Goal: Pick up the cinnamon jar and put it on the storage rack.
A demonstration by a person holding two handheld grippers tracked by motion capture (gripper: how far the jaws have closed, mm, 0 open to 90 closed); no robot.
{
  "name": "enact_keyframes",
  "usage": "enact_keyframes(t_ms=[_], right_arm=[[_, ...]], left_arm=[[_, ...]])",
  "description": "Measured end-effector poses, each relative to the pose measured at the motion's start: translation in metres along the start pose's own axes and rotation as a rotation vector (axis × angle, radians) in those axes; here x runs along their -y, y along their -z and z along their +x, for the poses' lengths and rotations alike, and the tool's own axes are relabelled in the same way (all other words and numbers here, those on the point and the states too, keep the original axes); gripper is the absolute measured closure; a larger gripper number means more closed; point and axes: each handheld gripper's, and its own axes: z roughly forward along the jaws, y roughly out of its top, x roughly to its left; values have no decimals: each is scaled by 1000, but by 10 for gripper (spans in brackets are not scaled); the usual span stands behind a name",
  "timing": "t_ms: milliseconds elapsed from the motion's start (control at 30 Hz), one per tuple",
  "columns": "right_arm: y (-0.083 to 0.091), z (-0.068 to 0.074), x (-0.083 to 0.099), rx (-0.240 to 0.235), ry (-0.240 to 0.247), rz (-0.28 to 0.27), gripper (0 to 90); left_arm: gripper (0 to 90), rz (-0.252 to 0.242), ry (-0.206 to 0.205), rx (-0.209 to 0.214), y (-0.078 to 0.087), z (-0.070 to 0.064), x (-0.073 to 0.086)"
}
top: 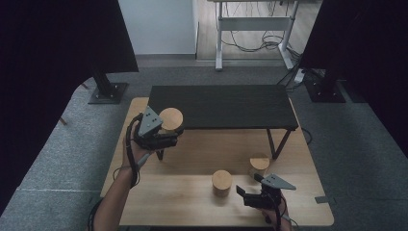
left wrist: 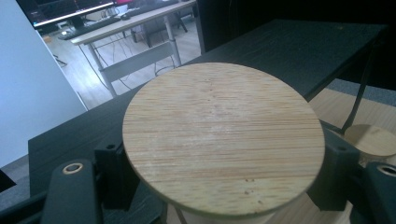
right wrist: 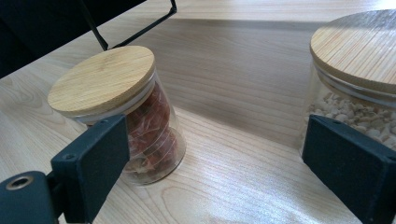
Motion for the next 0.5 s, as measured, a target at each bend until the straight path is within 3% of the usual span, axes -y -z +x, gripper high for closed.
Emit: enact_keyframes(t_ms=[500], right_arm=[[1,0,-1,-2,1,-3,69]], left_arm=[[253,-13,18,-28,-15,11,-10]])
